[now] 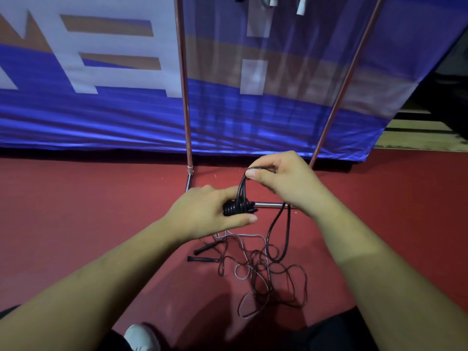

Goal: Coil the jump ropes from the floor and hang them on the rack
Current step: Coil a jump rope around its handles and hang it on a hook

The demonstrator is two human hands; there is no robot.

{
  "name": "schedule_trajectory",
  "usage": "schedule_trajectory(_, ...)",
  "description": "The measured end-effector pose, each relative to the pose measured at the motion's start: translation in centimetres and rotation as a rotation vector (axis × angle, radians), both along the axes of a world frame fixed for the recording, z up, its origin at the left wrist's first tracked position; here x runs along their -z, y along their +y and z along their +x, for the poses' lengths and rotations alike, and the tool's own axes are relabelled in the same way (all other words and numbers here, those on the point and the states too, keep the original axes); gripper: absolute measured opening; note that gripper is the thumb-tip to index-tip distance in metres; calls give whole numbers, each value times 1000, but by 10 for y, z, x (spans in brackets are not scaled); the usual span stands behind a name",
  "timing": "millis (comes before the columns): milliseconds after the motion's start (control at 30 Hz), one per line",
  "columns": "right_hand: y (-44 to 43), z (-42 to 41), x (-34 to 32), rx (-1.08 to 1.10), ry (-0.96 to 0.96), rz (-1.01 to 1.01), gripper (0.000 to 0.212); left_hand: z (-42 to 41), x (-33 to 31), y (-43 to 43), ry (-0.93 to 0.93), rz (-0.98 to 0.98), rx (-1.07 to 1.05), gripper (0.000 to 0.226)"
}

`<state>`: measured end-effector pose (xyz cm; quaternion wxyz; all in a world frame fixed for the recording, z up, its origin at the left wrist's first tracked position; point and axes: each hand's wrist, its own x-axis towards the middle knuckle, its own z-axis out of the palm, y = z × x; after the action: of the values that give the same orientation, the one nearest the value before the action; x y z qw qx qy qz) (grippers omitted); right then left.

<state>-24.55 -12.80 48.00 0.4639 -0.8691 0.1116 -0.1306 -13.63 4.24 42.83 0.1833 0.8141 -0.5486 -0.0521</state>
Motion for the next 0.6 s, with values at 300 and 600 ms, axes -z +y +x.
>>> schedule_trajectory(300,-9,5,19,81,101,170,15,-11,-7,6,773,-334,72,28)
schedule_trajectory(600,-11,0,20,-60,230,89,14,3,-9,-1,1246,-594,15,32)
